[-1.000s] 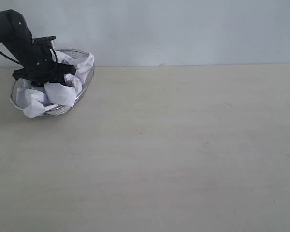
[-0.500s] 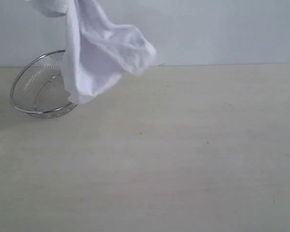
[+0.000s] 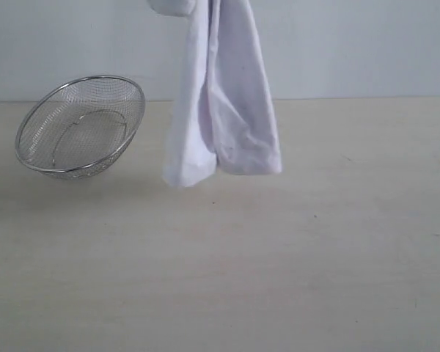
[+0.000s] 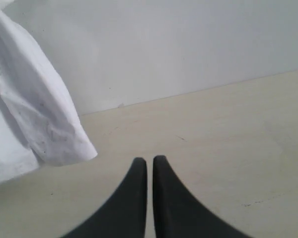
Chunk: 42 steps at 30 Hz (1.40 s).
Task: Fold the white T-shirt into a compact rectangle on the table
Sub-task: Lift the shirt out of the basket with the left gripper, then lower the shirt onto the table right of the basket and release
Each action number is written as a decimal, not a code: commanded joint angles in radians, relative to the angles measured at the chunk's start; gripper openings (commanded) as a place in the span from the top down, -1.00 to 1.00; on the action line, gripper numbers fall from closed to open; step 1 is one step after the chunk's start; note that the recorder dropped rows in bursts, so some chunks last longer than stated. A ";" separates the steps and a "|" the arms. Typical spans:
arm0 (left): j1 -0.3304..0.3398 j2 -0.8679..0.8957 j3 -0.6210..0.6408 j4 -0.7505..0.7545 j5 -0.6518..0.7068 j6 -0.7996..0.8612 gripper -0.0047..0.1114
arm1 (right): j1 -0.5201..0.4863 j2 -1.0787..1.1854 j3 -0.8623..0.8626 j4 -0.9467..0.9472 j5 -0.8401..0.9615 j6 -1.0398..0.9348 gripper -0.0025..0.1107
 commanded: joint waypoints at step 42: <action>-0.099 0.163 0.746 0.481 -0.649 -0.186 0.82 | -0.003 -0.005 -0.001 -0.003 -0.005 -0.002 0.96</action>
